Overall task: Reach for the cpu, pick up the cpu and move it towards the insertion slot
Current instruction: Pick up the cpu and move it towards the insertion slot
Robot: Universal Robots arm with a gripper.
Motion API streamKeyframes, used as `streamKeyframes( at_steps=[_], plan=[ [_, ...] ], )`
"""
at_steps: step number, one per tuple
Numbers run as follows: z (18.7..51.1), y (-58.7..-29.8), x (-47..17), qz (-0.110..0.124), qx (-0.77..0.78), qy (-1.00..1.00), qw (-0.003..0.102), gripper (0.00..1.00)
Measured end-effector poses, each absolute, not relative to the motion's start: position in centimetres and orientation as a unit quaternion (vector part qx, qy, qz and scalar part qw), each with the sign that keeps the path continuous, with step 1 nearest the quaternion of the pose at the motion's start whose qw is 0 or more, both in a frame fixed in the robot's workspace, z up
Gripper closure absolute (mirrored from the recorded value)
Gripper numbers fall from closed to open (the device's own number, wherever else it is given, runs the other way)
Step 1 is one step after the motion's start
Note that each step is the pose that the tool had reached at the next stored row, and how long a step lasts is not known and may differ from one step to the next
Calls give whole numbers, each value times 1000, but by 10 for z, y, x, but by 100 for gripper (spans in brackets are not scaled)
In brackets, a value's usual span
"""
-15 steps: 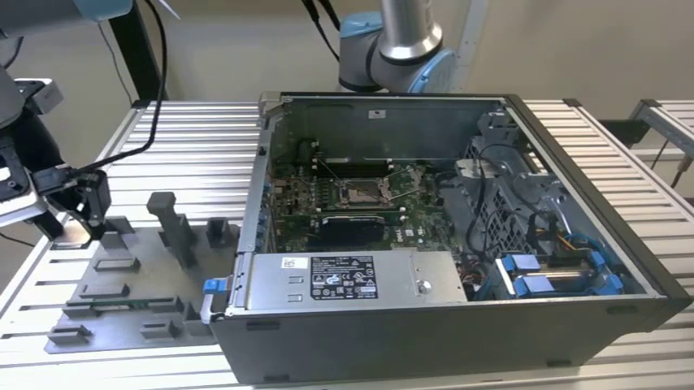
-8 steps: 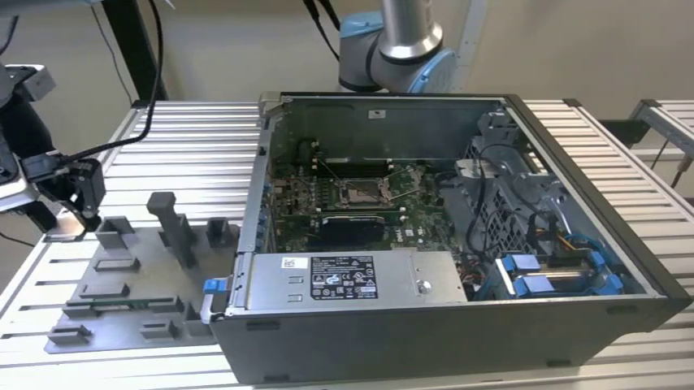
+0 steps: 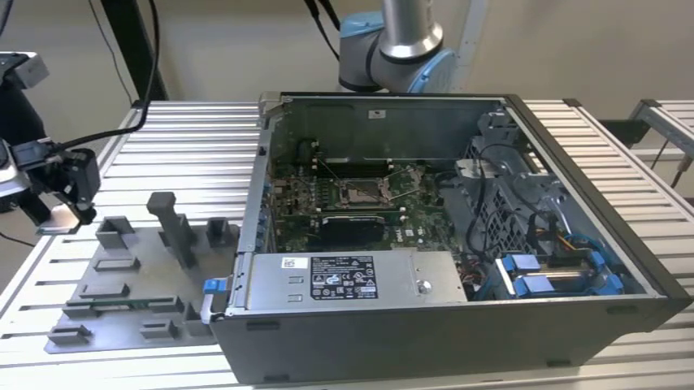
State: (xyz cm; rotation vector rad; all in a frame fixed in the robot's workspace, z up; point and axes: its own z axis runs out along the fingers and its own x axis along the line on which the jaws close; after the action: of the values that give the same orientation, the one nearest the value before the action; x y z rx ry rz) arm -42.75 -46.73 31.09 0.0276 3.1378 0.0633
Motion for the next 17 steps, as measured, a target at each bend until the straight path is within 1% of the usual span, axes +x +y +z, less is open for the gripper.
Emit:
streamKeyframes(
  at_steps=[17],
  plan=[
    [346,-467,-428,20,6,1000,1,100]
  ],
)
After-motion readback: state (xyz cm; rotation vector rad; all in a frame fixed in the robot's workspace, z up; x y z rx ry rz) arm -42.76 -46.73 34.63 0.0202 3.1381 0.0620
